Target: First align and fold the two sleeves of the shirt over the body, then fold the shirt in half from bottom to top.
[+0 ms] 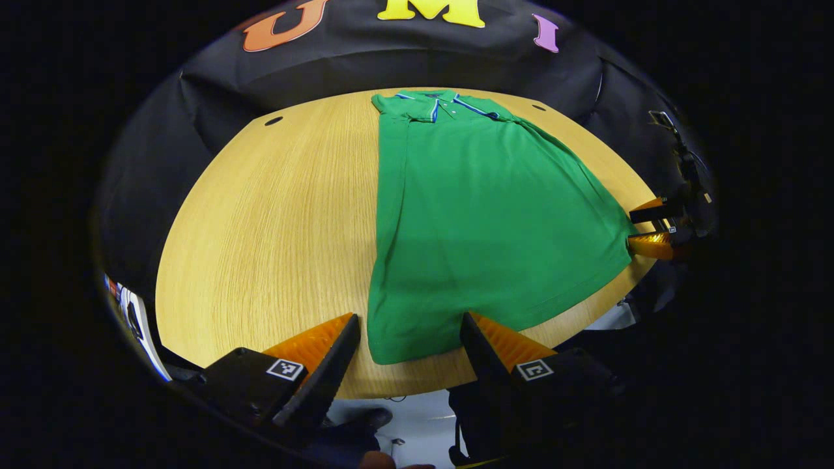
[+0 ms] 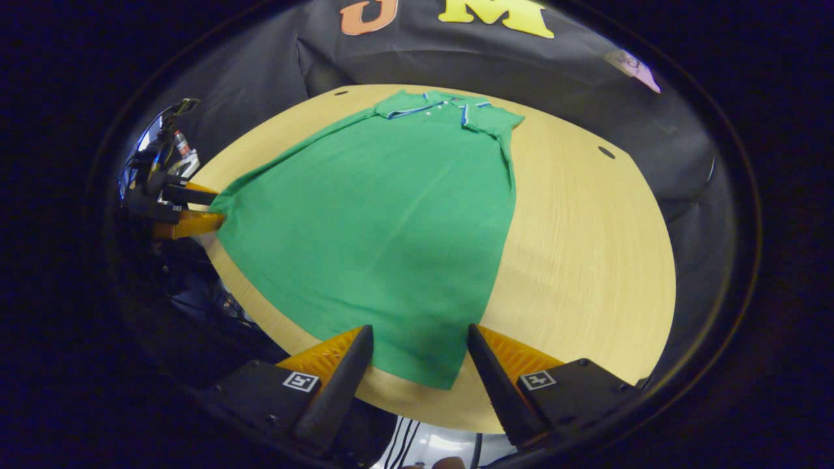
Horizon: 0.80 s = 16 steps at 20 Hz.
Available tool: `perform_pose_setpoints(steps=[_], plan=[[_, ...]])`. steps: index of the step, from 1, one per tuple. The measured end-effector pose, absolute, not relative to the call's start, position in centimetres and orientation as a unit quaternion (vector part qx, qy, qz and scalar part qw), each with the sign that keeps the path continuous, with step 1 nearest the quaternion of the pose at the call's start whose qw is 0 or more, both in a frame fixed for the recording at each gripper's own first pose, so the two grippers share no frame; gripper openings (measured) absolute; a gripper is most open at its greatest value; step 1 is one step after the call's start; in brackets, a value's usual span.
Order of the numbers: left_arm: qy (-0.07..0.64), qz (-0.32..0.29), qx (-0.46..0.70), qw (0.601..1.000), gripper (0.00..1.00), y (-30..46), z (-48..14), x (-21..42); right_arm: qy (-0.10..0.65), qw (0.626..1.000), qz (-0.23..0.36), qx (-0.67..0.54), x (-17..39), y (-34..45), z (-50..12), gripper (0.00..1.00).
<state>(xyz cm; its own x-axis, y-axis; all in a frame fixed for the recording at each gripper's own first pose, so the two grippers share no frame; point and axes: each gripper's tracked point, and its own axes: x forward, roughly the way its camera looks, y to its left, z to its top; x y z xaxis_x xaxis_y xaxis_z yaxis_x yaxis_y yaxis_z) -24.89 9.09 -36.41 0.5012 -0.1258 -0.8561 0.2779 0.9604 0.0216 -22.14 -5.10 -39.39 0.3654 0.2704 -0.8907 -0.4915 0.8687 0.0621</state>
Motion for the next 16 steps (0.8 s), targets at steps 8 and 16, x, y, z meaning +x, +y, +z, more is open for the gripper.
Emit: perform_pose_setpoints(steps=[8,16], plan=[[0.501,-0.151,0.072,0.849,0.03,6.9,-36.1,-24.4,0.545,0.804,0.226,-0.074,-21.3,-4.1,-39.1,0.02],[0.442,-0.169,0.044,0.88,0.03,5.9,-30.2,-19.1,0.502,0.838,0.213,-0.01,-14.8,-4.1,-33.6,0.05]])
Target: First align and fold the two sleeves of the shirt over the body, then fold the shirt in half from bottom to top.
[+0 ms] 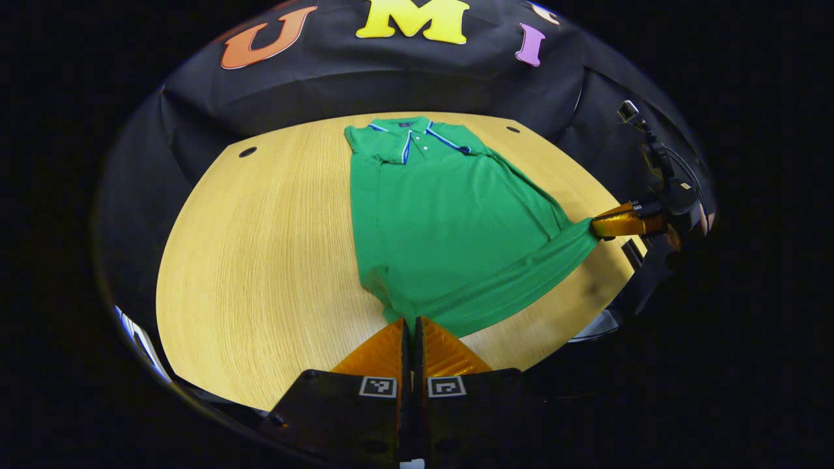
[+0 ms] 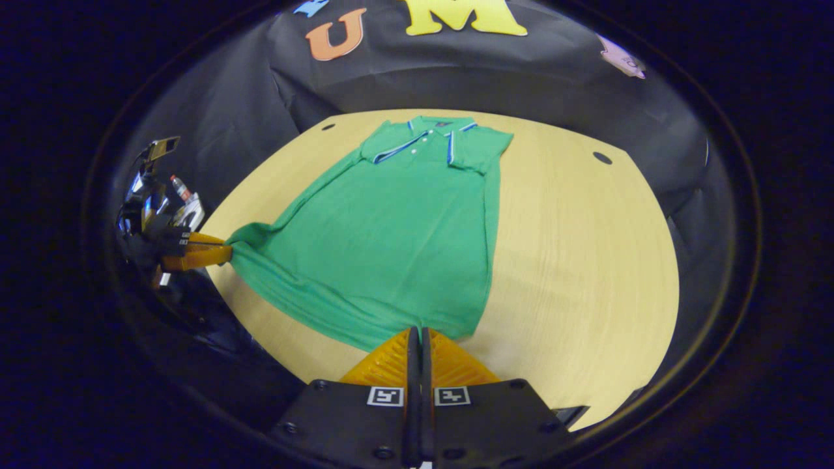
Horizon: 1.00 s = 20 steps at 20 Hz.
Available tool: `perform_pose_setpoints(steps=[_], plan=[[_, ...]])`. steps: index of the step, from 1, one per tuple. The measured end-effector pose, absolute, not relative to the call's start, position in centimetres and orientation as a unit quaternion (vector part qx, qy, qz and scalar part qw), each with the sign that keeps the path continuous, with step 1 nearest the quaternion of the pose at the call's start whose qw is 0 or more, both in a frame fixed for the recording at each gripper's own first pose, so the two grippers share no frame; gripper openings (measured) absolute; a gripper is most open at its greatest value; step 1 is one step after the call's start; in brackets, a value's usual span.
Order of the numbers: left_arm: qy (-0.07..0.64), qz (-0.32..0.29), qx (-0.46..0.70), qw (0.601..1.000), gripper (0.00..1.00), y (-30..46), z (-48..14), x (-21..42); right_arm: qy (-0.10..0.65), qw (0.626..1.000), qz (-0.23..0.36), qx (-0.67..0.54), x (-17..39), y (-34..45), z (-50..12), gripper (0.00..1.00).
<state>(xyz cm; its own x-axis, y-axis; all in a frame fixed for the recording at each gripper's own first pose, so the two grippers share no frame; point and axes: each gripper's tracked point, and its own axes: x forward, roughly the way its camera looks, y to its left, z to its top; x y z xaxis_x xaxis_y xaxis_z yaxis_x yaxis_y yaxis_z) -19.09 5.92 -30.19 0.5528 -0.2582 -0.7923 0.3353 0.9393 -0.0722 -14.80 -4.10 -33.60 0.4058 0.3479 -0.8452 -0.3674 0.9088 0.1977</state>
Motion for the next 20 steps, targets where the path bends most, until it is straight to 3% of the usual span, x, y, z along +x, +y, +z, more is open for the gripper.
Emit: perform_pose_setpoints(steps=[3,5,11,20], plan=[[0.428,-0.161,0.012,0.889,0.03,5.5,-28.6,-16.6,0.491,0.847,0.202,0.004,-12.4,-4.5,-32.5,0.0],[0.415,-0.157,0.0,0.896,0.03,5.2,-27.7,-14.5,0.484,0.852,0.199,0.02,-11.0,-4.4,-31.5,0.05],[0.368,-0.158,-0.008,0.916,0.03,4.3,-24.4,-7.7,0.464,0.865,0.183,0.056,-5.9,-4.9,-28.8,0.02],[0.317,-0.136,-0.022,0.938,0.03,4.2,-20.6,4.5,0.413,0.89,0.162,0.105,6.6,-4.4,-25.3,0.02]])
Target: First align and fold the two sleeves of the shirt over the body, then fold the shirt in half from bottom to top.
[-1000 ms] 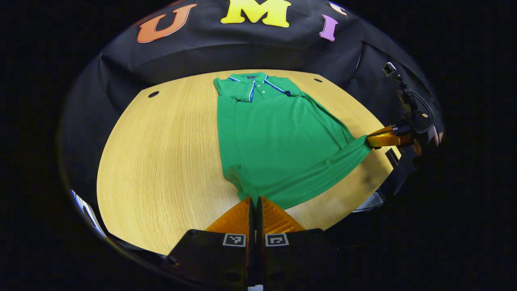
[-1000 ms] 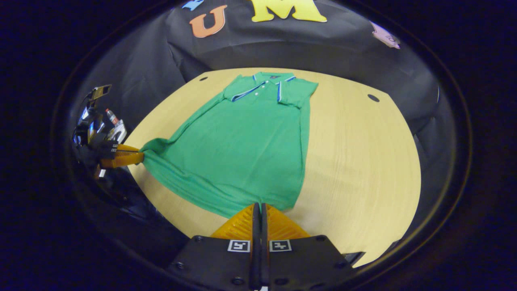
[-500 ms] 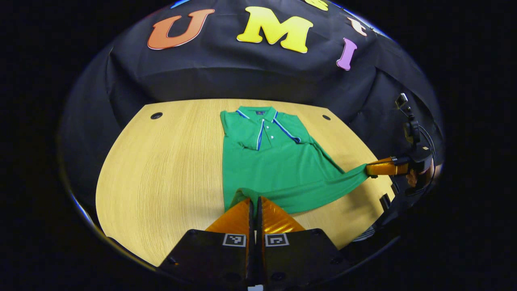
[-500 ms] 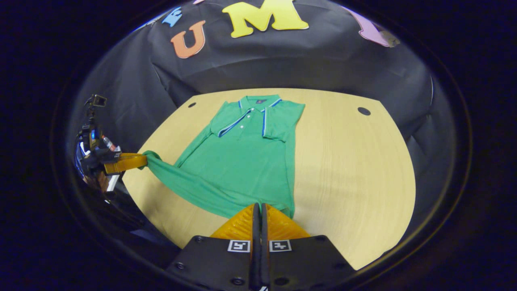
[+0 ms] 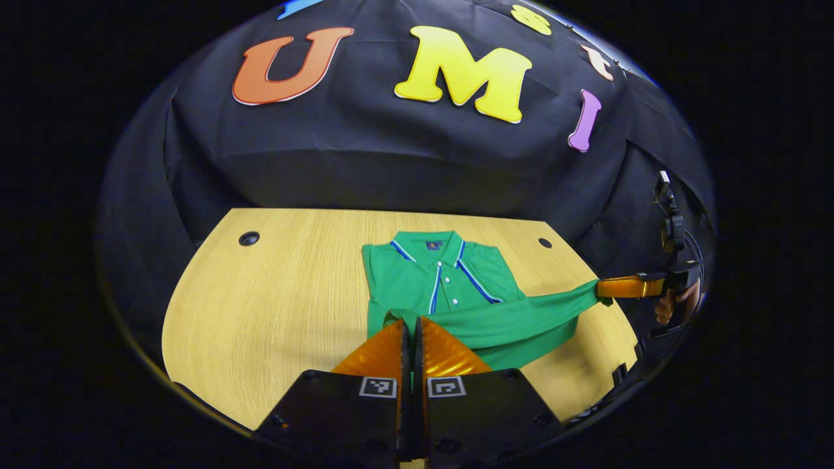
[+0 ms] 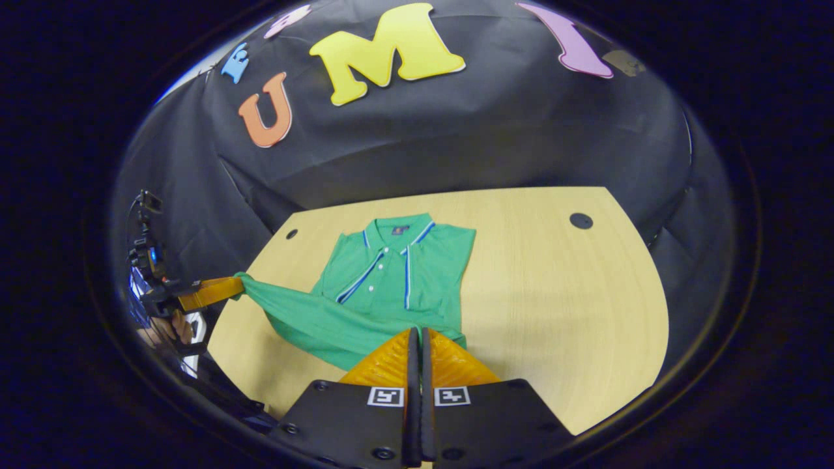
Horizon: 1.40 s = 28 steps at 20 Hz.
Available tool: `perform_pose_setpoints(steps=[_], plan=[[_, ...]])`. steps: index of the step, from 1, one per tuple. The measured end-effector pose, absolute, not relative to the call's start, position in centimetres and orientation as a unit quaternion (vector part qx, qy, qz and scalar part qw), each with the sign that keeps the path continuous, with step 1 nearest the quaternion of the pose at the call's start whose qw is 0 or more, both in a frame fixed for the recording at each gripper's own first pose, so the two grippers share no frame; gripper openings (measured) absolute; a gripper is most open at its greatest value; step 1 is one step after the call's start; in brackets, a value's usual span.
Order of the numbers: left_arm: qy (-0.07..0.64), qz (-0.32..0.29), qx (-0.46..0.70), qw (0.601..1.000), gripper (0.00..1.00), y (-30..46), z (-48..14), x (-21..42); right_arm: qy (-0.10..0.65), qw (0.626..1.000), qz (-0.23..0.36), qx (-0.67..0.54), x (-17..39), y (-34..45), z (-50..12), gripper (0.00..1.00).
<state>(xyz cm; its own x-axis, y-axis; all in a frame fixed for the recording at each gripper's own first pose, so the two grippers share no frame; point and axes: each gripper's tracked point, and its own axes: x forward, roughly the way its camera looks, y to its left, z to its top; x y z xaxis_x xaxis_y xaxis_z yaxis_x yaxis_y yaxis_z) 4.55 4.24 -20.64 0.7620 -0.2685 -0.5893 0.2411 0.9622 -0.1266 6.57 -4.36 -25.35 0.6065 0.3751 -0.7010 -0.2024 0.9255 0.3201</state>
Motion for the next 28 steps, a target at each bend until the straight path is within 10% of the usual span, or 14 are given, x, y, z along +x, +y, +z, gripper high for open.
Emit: perform_pose_setpoints(steps=[22,25,26,28], plan=[[0.315,-0.074,-0.007,0.946,0.03,5.6,-30.3,25.7,0.379,0.918,0.098,0.069,30.8,-1.6,-34.1,0.02],[0.342,-0.065,-0.015,0.937,0.19,5.5,-31.7,25.0,0.388,0.914,0.081,0.083,30.7,-1.6,-35.2,0.2],[0.341,-0.06,-0.029,0.938,0.22,5.4,-31.3,24.7,0.381,0.916,0.076,0.101,30.8,-1.6,-34.6,0.43],[0.329,-0.047,-0.047,0.942,0.61,5.3,-29.8,24.0,0.368,0.924,0.052,0.095,30.2,-3.0,-33.5,0.89]])
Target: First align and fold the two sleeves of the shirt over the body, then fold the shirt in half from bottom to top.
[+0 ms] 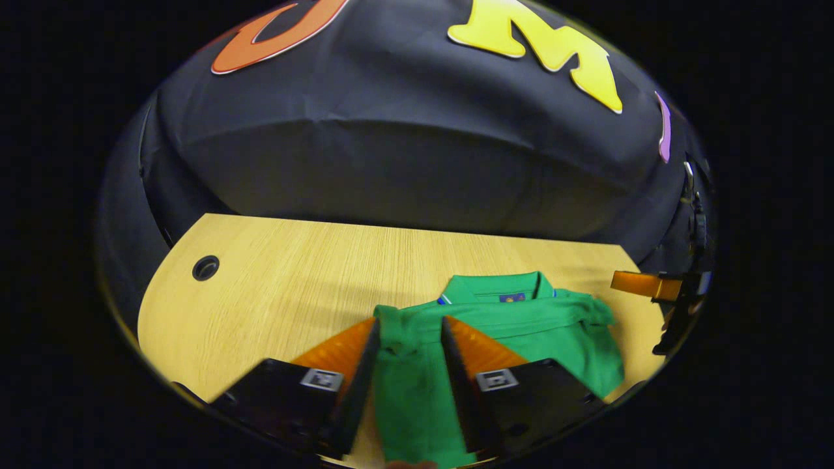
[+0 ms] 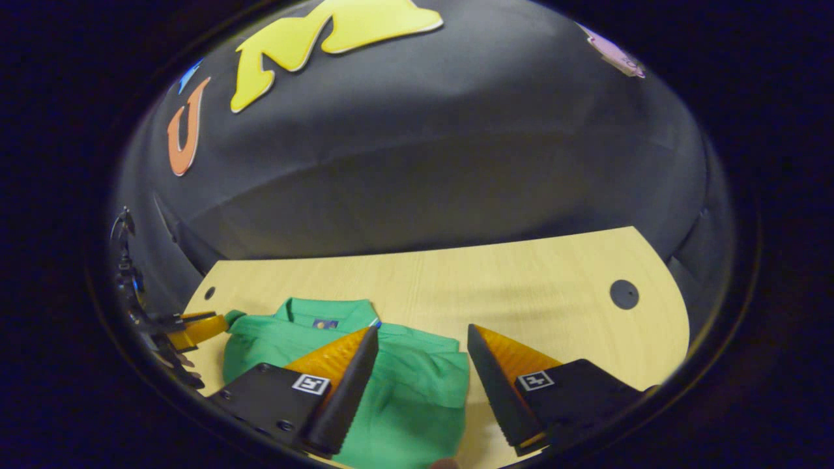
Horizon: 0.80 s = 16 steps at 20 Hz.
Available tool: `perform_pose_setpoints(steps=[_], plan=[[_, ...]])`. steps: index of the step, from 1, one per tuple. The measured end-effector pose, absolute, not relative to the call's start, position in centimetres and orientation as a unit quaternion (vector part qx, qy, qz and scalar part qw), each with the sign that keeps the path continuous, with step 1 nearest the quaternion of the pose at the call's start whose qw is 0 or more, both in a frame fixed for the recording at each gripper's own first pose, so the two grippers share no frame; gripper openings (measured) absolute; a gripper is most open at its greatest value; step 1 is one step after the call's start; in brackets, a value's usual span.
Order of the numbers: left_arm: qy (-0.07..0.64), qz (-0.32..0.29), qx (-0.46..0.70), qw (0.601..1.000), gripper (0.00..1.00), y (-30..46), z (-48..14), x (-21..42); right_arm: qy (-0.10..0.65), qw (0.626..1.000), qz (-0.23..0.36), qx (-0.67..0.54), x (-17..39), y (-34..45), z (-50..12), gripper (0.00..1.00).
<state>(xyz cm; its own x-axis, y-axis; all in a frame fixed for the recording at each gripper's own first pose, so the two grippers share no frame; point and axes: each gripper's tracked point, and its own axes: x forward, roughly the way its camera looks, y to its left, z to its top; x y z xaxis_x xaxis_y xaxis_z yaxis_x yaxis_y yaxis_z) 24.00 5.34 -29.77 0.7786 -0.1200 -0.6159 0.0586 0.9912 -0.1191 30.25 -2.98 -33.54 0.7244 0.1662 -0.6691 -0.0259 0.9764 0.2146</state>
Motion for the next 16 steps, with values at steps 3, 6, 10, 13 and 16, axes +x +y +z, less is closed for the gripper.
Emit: perform_pose_setpoints(steps=[3,6,10,13,16], plan=[[0.298,-0.043,-0.056,0.952,1.0,5.3,-26.0,22.9,0.335,0.94,0.032,0.052,28.6,-4.1,-30.2,0.84],[0.246,-0.043,-0.043,0.967,1.0,4.9,-19.4,20.9,0.268,0.963,0.015,0.036,26.8,-4.0,-23.1,0.91],[0.163,-0.039,-0.006,0.986,1.0,3.3,-9.3,16.0,0.181,0.983,-0.005,0.021,21.0,-2.8,-13.2,0.96],[0.118,-0.055,-0.006,0.991,0.98,1.2,-3.8,11.2,0.143,0.99,0.011,0.007,15.1,-0.8,-7.6,0.96],[0.091,-0.066,-0.008,0.994,0.98,-0.5,0.1,5.9,0.109,0.994,0.024,-0.005,9.8,0.3,-3.3,0.93]])
